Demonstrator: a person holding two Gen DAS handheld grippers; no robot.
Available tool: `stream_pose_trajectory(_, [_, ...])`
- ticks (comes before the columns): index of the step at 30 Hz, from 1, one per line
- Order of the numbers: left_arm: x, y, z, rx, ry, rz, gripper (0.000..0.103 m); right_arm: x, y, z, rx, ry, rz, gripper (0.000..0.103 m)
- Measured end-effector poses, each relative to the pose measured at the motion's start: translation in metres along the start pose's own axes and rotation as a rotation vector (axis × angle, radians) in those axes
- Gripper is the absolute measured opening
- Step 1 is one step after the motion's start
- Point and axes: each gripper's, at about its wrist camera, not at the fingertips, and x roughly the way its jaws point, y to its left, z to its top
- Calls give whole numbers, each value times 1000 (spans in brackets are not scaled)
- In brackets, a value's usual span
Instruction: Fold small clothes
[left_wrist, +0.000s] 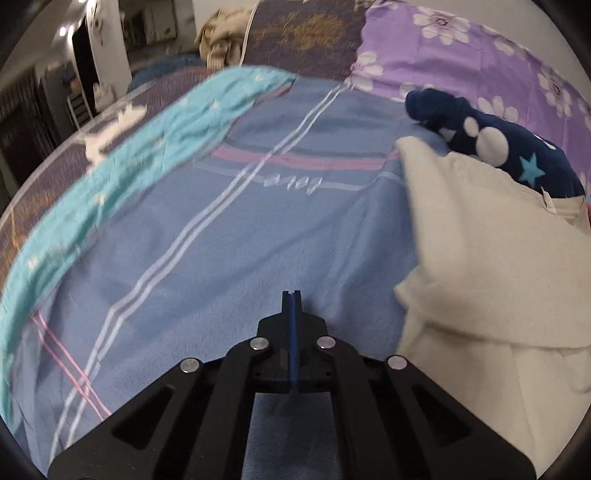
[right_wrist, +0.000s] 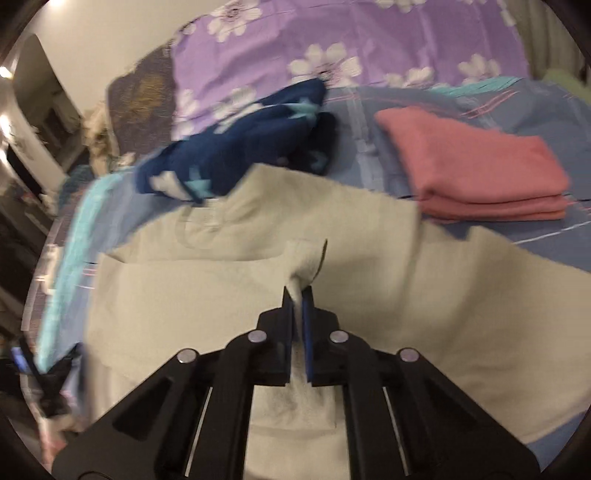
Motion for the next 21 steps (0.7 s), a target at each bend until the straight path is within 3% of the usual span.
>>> stream_pose_trajectory(2, [0,10,0,-39,19,-49,0,17,-12,-7,2,86,-8,28])
stream_pose_trajectory(4, [-9,14,6,-57,-13,-121,7,23,-27,-14,77,124,51,30])
stream_pose_trajectory(6, [-15,10,16,-56,-35,-195,52,17,-34,-20,84,93,78,30])
stream_pose_trajectory(10, [-11,-22,44,1,-40,-296,55,-3,-29,-28,32,53,91,30])
stream_pose_trajectory(13, [12,-53,64,46,-3,-312,53,-16,-19,-37,-15,43,151,33])
stream_pose_trajectory(14, [19,-63,67,63,2,-314,17,-16,-13,-39,-34,44,173,36])
stream_pose_trajectory(15, [26,-72,70,100,0,-308,1,-17,-9,-41,-57,50,189,44])
stream_pose_trajectory(18, [39,-92,61,224,-36,-135,1,-12,-5,-55,-125,67,130,46])
stream_pose_trajectory(21, [46,-93,54,265,-39,-62,0,-8,-21,-68,-91,89,130,45])
